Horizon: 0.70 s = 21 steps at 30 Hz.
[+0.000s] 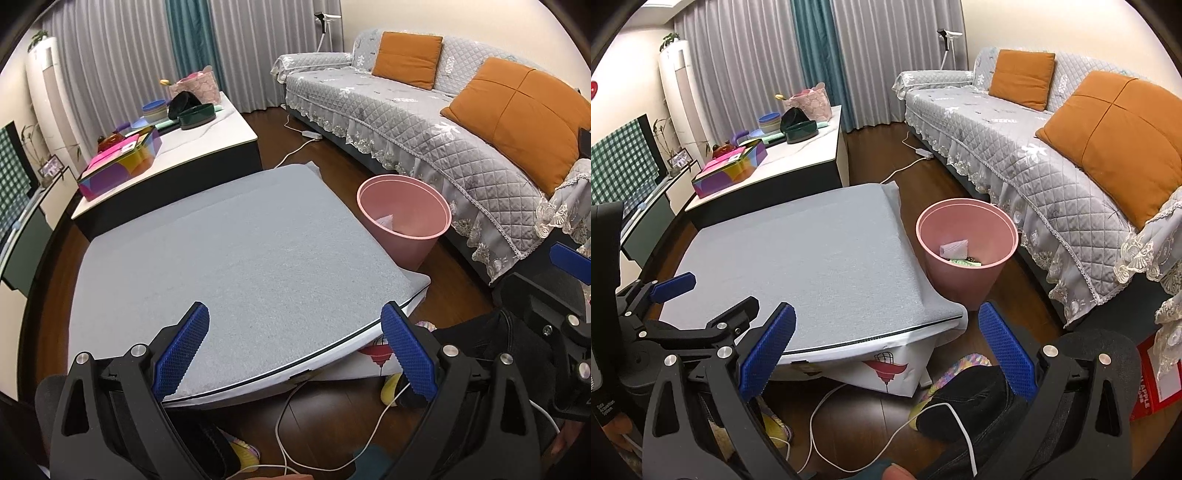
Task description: Collect trash
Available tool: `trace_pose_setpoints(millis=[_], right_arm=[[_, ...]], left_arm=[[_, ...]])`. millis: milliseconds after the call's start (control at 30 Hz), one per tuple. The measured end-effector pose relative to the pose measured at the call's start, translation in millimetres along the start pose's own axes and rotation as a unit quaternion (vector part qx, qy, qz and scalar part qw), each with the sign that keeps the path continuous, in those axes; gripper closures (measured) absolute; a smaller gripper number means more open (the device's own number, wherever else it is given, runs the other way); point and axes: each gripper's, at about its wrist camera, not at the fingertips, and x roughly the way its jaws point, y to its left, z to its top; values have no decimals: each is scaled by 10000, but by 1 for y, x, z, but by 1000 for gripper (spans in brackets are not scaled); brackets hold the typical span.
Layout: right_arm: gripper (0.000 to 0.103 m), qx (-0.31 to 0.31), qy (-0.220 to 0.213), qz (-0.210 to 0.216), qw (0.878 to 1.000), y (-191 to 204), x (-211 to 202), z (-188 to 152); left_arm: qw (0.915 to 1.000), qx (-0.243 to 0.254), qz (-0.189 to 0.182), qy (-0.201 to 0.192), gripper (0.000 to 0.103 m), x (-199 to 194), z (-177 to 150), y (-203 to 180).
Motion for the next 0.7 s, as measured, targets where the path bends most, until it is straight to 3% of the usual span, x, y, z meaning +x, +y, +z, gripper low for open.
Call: trace_pose_setpoints(millis=[700], right_arm=[[5, -9, 16, 28, 10000, 7, -1, -1]], left_arm=[[10000, -9, 47, -67, 12, -6, 2, 6]])
